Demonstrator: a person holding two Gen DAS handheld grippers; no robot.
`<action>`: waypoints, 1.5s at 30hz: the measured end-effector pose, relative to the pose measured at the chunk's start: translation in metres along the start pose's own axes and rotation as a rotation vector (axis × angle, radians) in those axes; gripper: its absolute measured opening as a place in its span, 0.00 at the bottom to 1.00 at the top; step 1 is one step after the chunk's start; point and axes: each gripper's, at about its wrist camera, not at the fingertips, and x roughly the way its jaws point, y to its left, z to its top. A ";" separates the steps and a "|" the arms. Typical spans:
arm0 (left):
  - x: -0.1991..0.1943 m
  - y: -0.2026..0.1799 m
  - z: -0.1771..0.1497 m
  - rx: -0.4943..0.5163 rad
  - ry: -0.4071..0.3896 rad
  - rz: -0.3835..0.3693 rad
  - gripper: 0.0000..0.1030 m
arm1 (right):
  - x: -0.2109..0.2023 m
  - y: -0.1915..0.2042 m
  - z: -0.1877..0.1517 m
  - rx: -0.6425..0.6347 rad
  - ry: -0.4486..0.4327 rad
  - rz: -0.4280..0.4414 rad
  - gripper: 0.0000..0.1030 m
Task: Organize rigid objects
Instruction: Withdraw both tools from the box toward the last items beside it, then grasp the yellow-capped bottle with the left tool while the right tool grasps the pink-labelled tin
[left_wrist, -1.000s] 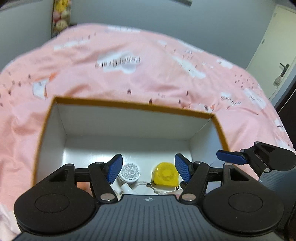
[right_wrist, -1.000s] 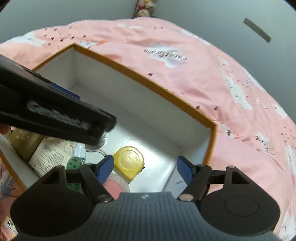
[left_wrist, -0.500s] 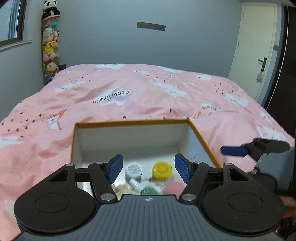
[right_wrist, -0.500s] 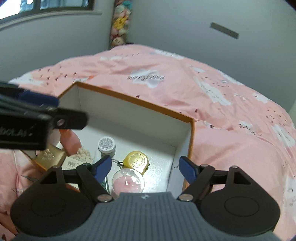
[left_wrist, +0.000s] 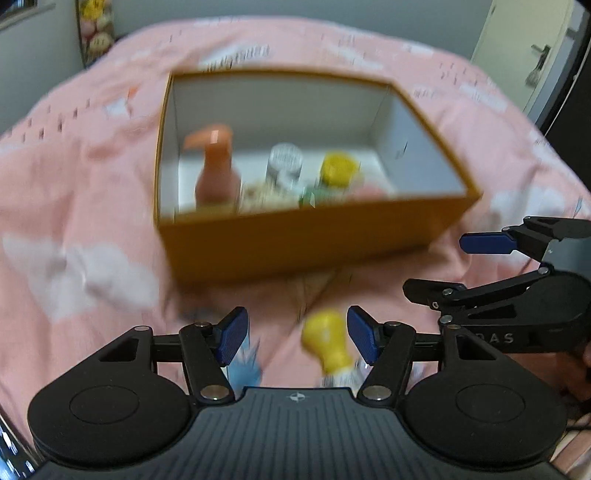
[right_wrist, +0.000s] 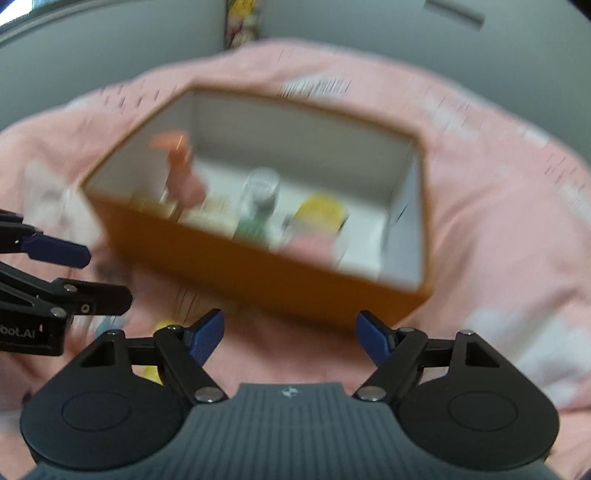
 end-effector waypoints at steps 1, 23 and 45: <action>0.002 0.002 -0.006 -0.013 0.018 -0.009 0.70 | 0.003 0.001 -0.004 0.004 0.035 0.020 0.75; 0.016 0.012 -0.036 -0.089 0.153 -0.059 0.59 | 0.036 0.016 -0.031 0.016 0.285 0.202 0.66; 0.030 0.002 -0.024 -0.104 0.156 -0.116 0.50 | 0.028 0.006 -0.028 0.129 0.250 0.268 0.21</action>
